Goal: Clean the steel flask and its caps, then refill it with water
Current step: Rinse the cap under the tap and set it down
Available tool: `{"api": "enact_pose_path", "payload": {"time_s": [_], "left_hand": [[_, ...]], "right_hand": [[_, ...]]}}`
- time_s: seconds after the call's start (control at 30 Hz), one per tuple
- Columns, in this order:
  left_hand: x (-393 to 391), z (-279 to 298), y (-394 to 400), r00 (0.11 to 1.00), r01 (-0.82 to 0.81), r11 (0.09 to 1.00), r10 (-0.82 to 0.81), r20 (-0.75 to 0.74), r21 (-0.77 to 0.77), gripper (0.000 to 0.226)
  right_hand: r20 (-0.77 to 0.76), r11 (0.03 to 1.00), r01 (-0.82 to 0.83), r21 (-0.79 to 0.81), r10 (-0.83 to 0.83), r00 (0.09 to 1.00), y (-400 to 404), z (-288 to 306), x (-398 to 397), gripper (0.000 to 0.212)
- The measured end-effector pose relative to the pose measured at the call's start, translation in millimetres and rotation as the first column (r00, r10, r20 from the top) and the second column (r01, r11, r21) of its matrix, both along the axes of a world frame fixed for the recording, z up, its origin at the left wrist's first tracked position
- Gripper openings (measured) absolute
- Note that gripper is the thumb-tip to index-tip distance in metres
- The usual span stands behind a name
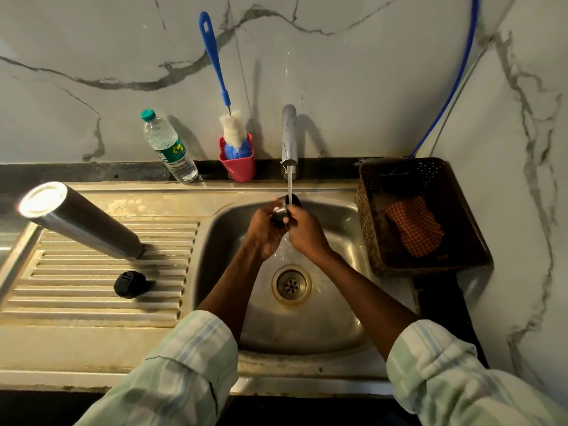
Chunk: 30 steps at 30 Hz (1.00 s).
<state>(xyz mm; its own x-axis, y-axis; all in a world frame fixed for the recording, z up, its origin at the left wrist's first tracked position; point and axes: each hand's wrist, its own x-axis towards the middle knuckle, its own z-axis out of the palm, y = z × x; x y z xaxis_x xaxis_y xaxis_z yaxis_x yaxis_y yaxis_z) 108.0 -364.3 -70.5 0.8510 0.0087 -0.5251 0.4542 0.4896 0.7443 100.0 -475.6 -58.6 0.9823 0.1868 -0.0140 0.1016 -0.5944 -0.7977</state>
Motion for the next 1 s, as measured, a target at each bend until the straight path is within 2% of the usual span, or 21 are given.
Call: {"api": "enact_pose_path", "payload": {"time_s": [0.03,0.07,0.2,0.23,0.3,0.4,0.5,0.57,0.6,0.7,0.73,0.9,1.0], "left_hand": [[-2.2,1.4,-0.9,1.0,0.009,1.0,-0.009,0.009,-0.016,0.031],[-4.4,2.4,-1.8,1.0,0.015,1.0,-0.014,0.012,-0.023,0.03],[-6.1,2.5,-1.7,0.996,-0.056,0.993,0.048,-0.078,-0.104,0.039],[-5.8,2.8,-0.7,0.994,-0.051,0.99,0.037,-0.105,-0.13,0.043],[-6.9,2.8,-0.2,0.992,0.0,0.989,-0.019,-0.127,-0.151,0.048],[-9.2,-2.2,0.4,0.982,0.078,0.995,-0.086,-0.17,-0.054,0.042],[-7.9,-3.1,0.2,0.987,0.061,0.998,-0.058,-0.149,0.019,0.042],[-6.9,-3.1,1.9,0.994,0.018,0.995,-0.008,-0.111,0.094,0.038],[-5.5,-4.4,3.1,0.996,0.003,0.993,0.008,-0.094,0.116,0.034],[-2.2,-4.6,6.7,0.998,-0.022,0.99,0.029,-0.05,0.14,0.027],[-1.3,-4.9,7.9,0.998,-0.031,0.989,0.038,-0.04,0.146,0.025],[-4.3,-4.2,8.3,0.996,-0.073,0.985,0.079,-0.033,0.154,0.019],[-7.3,-5.0,8.9,0.998,-0.055,0.979,0.061,-0.024,0.196,0.02]], "right_hand": [[-0.098,0.991,0.087,0.101,-0.077,0.992,2.1,0.6,3.8,0.031],[-0.123,0.983,0.127,0.13,-0.111,0.986,2.0,1.4,5.6,0.029],[0.119,0.994,0.073,-0.083,-0.063,0.991,-5.3,-12.4,1.0,0.043],[0.111,0.991,0.095,-0.092,-0.084,0.99,-6.7,-17.3,0.7,0.045],[0.006,0.997,0.07,0.037,-0.071,0.997,-5.7,-15.9,-1.3,0.043],[-0.071,0.991,-0.008,0.136,0.018,0.997,-2.7,-8.7,-1.6,0.038],[-0.124,0.976,0.151,0.155,-0.132,0.983,-3.2,-5.9,3.7,0.07],[-0.221,0.981,0.159,0.114,-0.131,0.966,-4.1,-7.0,7.6,0.094],[-0.256,0.986,0.141,0.093,-0.114,0.96,-4.2,-8.5,9.2,0.097],[-0.252,0.968,0.217,0.122,-0.182,0.951,-7.7,-10.3,13.4,0.068],[-0.274,0.969,0.211,0.132,-0.169,0.947,-7.9,-8.9,13.8,0.064],[-0.352,0.976,0.198,0.094,-0.154,0.923,-6.4,-12.0,15.6,0.07],[-0.385,0.971,0.198,0.134,-0.133,0.913,-8.0,-12.4,15.9,0.07]]}}
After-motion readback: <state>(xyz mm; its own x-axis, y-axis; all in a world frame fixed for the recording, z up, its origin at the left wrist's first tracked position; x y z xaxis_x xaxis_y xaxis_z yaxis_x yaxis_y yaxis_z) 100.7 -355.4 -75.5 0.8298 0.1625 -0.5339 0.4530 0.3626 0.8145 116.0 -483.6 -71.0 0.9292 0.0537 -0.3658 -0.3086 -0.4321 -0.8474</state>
